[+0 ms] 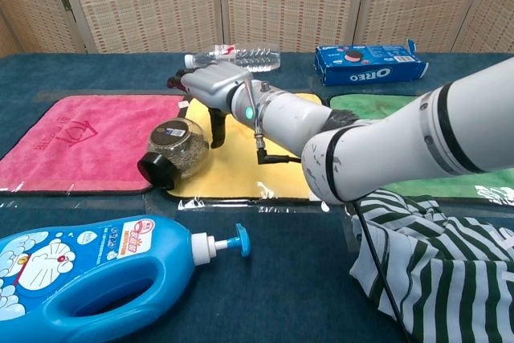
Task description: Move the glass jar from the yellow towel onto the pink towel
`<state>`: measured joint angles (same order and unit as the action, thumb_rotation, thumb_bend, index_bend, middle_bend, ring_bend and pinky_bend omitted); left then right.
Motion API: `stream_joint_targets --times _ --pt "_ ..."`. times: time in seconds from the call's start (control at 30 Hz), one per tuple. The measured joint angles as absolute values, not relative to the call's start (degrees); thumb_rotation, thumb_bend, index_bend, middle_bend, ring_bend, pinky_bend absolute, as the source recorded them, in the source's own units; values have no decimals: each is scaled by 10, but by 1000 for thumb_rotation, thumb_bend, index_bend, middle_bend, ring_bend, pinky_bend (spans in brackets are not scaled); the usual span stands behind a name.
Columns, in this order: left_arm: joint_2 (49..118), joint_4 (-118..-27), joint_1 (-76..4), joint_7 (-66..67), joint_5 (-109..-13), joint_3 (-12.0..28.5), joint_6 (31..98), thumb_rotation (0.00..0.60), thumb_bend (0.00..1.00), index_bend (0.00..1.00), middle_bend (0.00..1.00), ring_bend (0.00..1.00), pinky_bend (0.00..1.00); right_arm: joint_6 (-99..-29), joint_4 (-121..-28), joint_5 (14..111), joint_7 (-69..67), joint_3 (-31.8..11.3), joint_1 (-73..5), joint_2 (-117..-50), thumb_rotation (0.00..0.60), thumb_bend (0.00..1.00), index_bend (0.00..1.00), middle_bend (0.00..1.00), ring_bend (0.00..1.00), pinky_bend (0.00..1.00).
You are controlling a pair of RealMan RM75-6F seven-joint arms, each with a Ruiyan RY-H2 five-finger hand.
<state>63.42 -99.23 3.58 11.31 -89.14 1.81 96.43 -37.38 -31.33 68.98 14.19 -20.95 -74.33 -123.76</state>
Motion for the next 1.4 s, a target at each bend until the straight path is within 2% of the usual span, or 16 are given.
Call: stream_joint_targets --times 0.27,0.47,0.7,1.0,1.2,1.4 --pt "628 -984 20 108 -901 22 947 600 496 170 54 80 0 -391 -343 696 141 -202 -726 -1208 600 169 0 0 0 0" --pt "621 -974 -7 97 -917 32 926 600 496 182 61 83 8 -428 -431 707 146 -188 -684 -1138 600 169 0 0 0 0" --pt "621 -959 -55 80 -946 40 884 600 515 194 87 96 19 -476 -630 706 190 -167 -610 -996 600 158 0 0 0 0" --pt "617 -949 -125 57 -975 48 812 600 688 197 92 98 37 -546 -889 713 231 -114 -489 -752 600 159 0 0 0 0" --pt "614 -944 -183 48 -1002 48 752 600 744 195 92 98 36 -629 -978 772 217 -71 -402 -636 600 159 0 0 0 0" --pt "620 -940 -252 38 -1030 49 686 600 801 188 92 98 34 -696 -1009 830 172 -44 -342 -586 600 158 0 0 0 0"
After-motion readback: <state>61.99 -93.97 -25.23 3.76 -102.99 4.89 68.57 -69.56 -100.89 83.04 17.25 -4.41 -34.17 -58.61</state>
